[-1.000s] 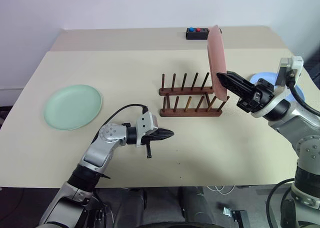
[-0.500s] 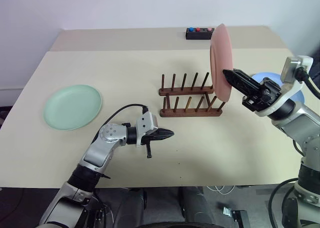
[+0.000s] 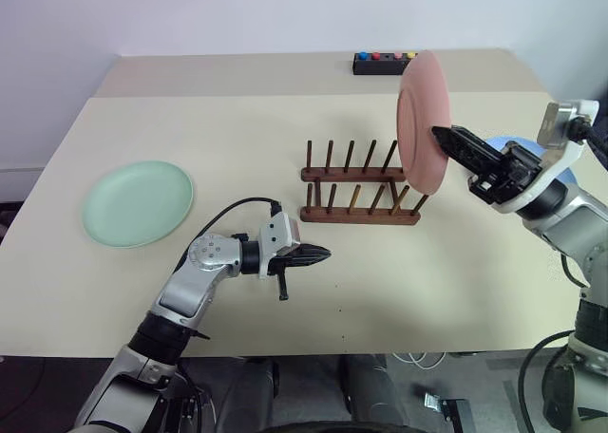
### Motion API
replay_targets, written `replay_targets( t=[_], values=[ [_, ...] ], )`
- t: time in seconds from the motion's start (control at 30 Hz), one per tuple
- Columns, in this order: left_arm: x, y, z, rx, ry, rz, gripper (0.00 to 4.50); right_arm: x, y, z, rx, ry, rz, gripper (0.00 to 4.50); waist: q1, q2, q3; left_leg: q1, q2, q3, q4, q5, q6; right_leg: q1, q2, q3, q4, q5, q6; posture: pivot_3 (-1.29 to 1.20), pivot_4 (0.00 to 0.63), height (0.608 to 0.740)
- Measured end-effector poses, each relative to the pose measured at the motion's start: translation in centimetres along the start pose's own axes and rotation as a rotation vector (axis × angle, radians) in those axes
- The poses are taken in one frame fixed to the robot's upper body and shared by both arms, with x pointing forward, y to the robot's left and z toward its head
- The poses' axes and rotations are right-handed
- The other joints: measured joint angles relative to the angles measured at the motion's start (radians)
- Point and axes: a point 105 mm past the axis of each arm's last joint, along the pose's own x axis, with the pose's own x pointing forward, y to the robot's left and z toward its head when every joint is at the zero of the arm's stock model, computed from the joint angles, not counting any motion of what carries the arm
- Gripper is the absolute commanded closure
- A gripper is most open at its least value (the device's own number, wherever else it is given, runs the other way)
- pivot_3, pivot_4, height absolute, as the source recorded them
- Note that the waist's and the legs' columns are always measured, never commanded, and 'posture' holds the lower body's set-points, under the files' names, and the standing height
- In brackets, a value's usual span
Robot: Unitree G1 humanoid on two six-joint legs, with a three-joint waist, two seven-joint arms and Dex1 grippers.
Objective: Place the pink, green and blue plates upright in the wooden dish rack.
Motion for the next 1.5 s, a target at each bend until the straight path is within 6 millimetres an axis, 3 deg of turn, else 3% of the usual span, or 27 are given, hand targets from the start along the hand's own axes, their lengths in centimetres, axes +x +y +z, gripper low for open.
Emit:
replay_targets(
  t=[0.1, 0.2, 0.4, 0.77, 0.97, 1.07, 1.17, 1.23, 1.4, 1.5],
  values=[
    [0.0, 0.0, 0.0, 0.000, 0.000, 0.003, 4.50, 0.0, 0.0, -0.1, 0.005, -0.005, 0.001, 4.46, 0.000, 0.000, 0.000, 0.000, 0.000, 0.000, 0.000, 0.000, 0.000, 0.000, 0.000, 0.000, 0.000, 0.000, 0.000, 0.00, 0.150, 0.740],
    [0.0, 0.0, 0.0, 0.000, 0.000, 0.003, 4.50, -0.1, -0.2, -0.4, 0.015, -0.012, -0.005, 3.56, 0.000, 0.000, 0.000, 0.000, 0.000, 0.000, 0.000, 0.000, 0.000, 0.000, 0.000, 0.000, 0.000, 0.000, 0.000, 0.00, 0.150, 0.740],
    [0.0, 0.1, 0.1, 0.005, -0.001, 0.002, 4.50, -0.4, -1.2, -0.7, -0.013, -0.017, -0.079, 0.55, 0.000, 0.000, 0.000, 0.000, 0.000, 0.000, 0.000, 0.000, 0.000, 0.000, 0.000, 0.000, 0.000, 0.000, 0.000, 0.00, 0.150, 0.740],
    [0.2, 0.0, 0.2, 0.004, -0.008, -0.002, 4.50, -1.6, -3.1, 0.7, -0.254, -0.053, -0.250, 0.55, 0.000, 0.000, 0.000, 0.000, 0.000, 0.000, 0.000, 0.000, 0.000, 0.000, 0.000, 0.000, 0.000, 0.000, 0.000, 0.00, 0.150, 0.740],
    [0.2, 0.0, 0.2, 0.003, -0.010, -0.001, 4.50, -2.6, -1.9, 2.8, -0.418, -0.107, -0.279, 0.55, 0.001, 0.000, 0.000, 0.000, 0.000, 0.000, 0.000, 0.000, 0.000, 0.000, 0.000, 0.000, 0.000, 0.000, 0.000, 0.00, 0.150, 0.740],
    [-0.2, 0.3, 0.7, -0.015, -0.028, 0.017, 4.50, -3.8, -0.8, 3.4, -0.578, -0.040, -0.293, 0.55, 0.004, 0.000, 0.000, -0.001, 0.000, 0.000, 0.000, 0.000, 0.000, -0.001, 0.000, 0.000, 0.000, 0.000, 0.000, 0.00, 0.150, 0.740],
    [-2.1, 1.8, 2.0, -0.062, -0.082, 0.093, 3.62, -4.6, 0.7, 2.6, -0.704, 0.107, -0.246, 0.50, 0.000, 0.000, 0.000, -0.001, 0.000, 0.000, 0.000, 0.000, 0.000, -0.001, 0.000, 0.000, 0.000, 0.000, 0.000, 0.00, 0.150, 0.740],
    [-3.8, 3.2, 3.0, -0.086, -0.118, 0.169, 2.64, -4.5, 1.9, 1.5, -0.741, 0.194, -0.177, 0.50, -0.006, 0.000, 0.000, 0.000, 0.001, 0.000, 0.000, 0.000, 0.000, -0.001, 0.000, 0.000, 0.001, 0.000, 0.000, 0.00, 0.150, 0.740],
    [-8.3, 8.0, 5.3, -0.081, -0.187, 0.451, 0.08, -1.7, 5.6, -1.4, -0.799, 0.299, 0.072, 0.50, -0.003, 0.000, 0.000, 0.000, 0.001, 0.000, 0.001, 0.000, 0.000, 0.000, 0.000, 0.000, 0.001, 0.000, 0.000, 0.00, 0.150, 0.740],
    [-11.1, 11.3, 4.5, -0.087, -0.142, 0.693, 0.08, -0.2, 6.0, -3.4, -0.837, 0.360, 0.150, 0.50, 0.001, -0.001, 0.000, 0.000, 0.000, 0.000, 0.001, 0.000, 0.000, 0.000, 0.000, 0.000, 0.000, 0.000, 0.001, 0.00, 0.150, 0.740]
  ],
)
